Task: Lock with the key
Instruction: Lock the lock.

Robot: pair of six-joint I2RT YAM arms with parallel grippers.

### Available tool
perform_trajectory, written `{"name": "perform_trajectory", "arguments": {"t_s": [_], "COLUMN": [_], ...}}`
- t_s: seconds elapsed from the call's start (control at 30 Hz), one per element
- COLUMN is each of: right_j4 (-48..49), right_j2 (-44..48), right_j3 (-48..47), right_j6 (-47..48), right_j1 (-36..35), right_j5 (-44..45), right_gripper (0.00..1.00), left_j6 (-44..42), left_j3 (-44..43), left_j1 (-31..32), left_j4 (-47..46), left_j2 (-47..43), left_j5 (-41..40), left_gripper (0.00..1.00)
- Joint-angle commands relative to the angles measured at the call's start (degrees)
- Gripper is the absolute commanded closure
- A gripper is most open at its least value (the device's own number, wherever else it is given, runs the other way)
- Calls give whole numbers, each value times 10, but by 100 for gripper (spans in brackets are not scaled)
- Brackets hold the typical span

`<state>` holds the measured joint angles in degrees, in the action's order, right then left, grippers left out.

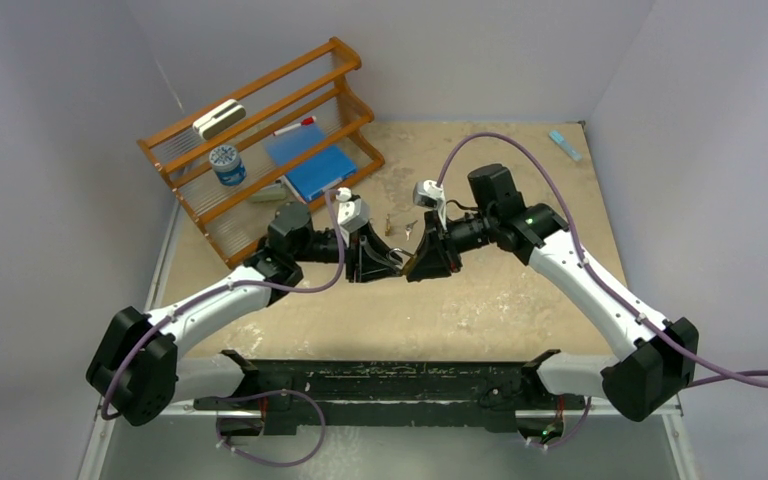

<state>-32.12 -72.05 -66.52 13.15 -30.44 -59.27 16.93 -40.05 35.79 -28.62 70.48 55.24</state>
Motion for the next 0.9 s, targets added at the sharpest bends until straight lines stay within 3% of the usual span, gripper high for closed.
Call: {"name": "perform_trajectory", "arguments": {"t_s": [0.0, 0.23, 0.47, 0.77, 0.8, 0.87], "right_j4": [24, 18, 18, 18, 18, 18], "right_j2": [12, 21, 20, 17, 16, 16], "right_j3": [-29, -25, -21, -19, -18, -16], "right_j6": [8, 12, 16, 20, 19, 20], "right_j1": [-3, -4, -6, -10, -10, -11], "right_j5": [-39, -41, -45, -44, -44, -44], "right_gripper": [100, 100, 100, 100, 100, 100], "left_j6": [-12, -67, -34, 55, 60, 70], "left_j3": [-18, -23, -32, -36, -37, -38], "left_j1": [3, 2, 2, 3, 3, 4], "left_j4": [-10, 42, 5, -117, -124, -136], "left_j2": [-26, -68, -65, -21, -18, -13], "left_j5": [-3, -2, -26, -14, -12, -9], "left_gripper": [66, 60, 59, 59, 64, 89]}}
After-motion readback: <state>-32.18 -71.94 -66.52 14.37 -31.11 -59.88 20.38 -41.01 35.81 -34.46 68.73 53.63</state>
